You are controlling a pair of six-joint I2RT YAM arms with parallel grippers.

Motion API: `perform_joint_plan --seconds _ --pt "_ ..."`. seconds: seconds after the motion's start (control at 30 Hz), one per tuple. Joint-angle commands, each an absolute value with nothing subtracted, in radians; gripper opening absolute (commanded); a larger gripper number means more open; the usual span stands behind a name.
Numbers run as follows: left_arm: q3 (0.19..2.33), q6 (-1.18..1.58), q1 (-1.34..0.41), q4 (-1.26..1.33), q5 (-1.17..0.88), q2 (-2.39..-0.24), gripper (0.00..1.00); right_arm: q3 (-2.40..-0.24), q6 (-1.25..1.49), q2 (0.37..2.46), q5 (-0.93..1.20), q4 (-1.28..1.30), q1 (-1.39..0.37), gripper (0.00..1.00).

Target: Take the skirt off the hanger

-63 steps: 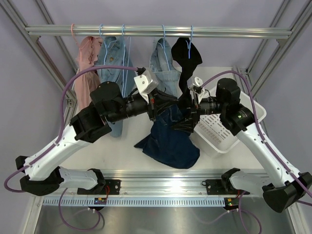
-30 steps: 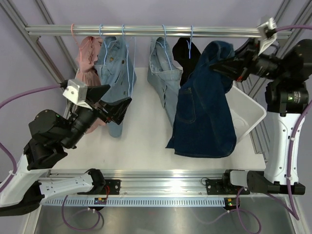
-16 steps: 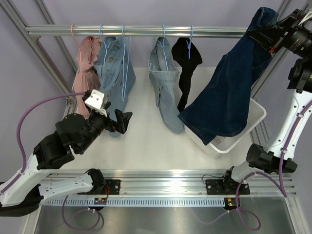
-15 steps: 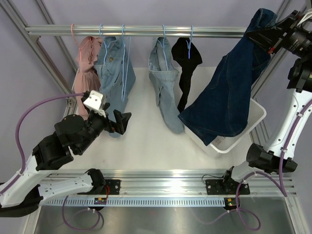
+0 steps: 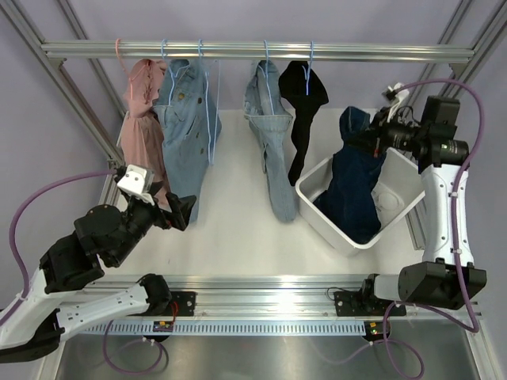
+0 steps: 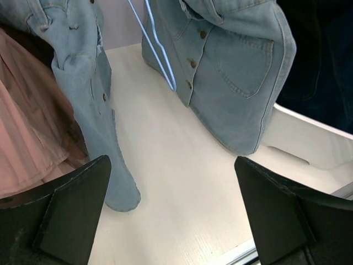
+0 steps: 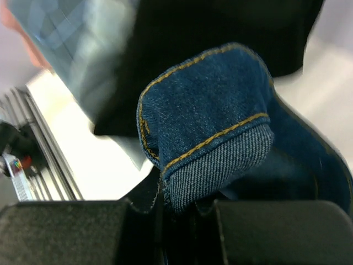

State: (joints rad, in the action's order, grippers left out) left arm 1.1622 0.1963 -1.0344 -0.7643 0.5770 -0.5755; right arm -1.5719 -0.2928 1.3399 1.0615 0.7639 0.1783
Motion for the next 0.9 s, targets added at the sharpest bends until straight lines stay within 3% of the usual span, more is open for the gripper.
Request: perform_joint_plan --seconds 0.0,0.23,0.37,0.4,0.5,0.53,0.87 --pt "1.141 0.215 -1.039 -0.758 0.612 -0.546 0.99 -1.430 -0.495 1.295 0.918 0.772 0.176 0.00" --pt "1.074 0.203 -1.039 -0.738 0.611 -0.523 0.99 -1.240 -0.672 1.350 0.726 0.790 0.106 0.06" --pt "1.040 0.204 -1.039 -0.724 0.603 -0.519 0.99 -1.212 -0.695 1.385 0.677 0.821 0.074 0.22" --pt "1.035 0.206 -1.039 -0.719 0.598 -0.514 0.99 -1.213 -0.696 1.391 0.670 0.830 0.071 0.40" --pt "1.016 0.209 -1.039 -0.706 0.586 -0.506 0.99 -1.227 -0.710 1.407 0.635 0.870 0.071 0.72" --pt "1.011 0.209 -1.037 -0.701 0.583 -0.500 0.99 -1.238 -0.710 1.407 0.620 0.879 0.071 0.99" --pt "0.905 0.235 -1.037 -0.666 0.546 -0.440 0.99 -1.436 -0.641 1.342 0.572 0.972 0.092 1.00"
